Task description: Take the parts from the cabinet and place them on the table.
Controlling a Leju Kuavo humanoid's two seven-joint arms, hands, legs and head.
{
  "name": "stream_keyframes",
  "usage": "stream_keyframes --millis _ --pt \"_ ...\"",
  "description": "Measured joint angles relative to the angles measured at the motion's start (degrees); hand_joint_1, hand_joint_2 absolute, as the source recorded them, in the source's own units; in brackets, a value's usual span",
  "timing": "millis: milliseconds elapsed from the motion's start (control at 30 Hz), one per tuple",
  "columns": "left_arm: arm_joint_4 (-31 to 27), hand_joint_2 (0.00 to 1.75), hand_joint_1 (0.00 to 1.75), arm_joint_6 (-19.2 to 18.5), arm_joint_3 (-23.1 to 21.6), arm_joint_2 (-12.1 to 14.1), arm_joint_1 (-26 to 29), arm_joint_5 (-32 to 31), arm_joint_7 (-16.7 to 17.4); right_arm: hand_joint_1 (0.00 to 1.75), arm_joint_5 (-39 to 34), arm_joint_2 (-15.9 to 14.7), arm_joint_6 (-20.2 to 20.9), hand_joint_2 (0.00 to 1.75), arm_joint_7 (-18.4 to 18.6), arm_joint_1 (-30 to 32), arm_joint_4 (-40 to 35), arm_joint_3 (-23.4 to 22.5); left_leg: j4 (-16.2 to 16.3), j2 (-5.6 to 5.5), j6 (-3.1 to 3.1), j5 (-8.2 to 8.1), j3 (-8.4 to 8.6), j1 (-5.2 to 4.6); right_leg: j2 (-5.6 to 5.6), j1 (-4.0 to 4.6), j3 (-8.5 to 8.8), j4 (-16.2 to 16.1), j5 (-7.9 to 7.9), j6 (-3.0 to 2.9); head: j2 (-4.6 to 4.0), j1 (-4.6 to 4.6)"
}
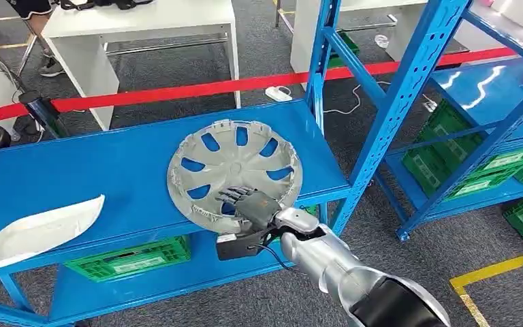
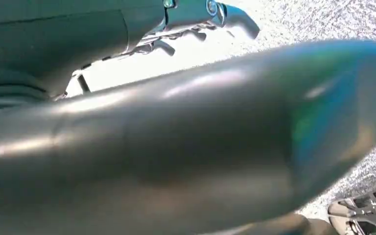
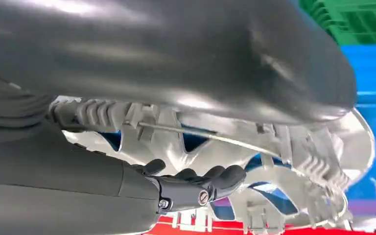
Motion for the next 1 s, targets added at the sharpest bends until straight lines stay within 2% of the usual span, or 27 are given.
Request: stream_keyframes --millis 33,67,400,1000 --pt "0.0 0.00 0.00 0.0 0.0 0.0 0.0 0.0 0.0 0.00 0.5 0.0 -0.3 0.00 0.5 -0.1 0.0 0.3 0.0 0.00 0.00 0.00 0.01 0.00 0.00 0.00 0.01 0.0 0.00 0.00 0.00 0.00" --pt "0.0 0.00 0.00 0.0 0.0 0.0 0.0 0.1 0.1 0.00 1.2 -0.1 -0.8 1.75 1.3 -0.1 0.1 0.8 0.0 -0.01 0.00 0.00 0.01 0.00 0.00 0.00 0.02 0.0 0.00 0.00 0.00 0.00" --pt "0.0 0.00 0.00 0.0 0.0 0.0 0.0 0.2 0.2 0.00 2.6 -1.9 -3.1 1.75 6.1 -0.9 0.2 2.8 0.0 -0.04 0.01 0.00 0.03 -0.01 -0.02 -0.02 0.08 0.0 0.04 0.04 0.00 0.00" --pt "0.0 0.00 0.00 0.9 0.0 -0.1 0.0 0.9 0.1 0.00 3.4 -2.8 -4.6 1.75 7.0 -1.0 0.2 2.8 0.0 -0.03 0.00 0.00 0.03 -0.01 -0.01 -0.01 0.06 0.0 0.02 0.02 0.00 0.00"
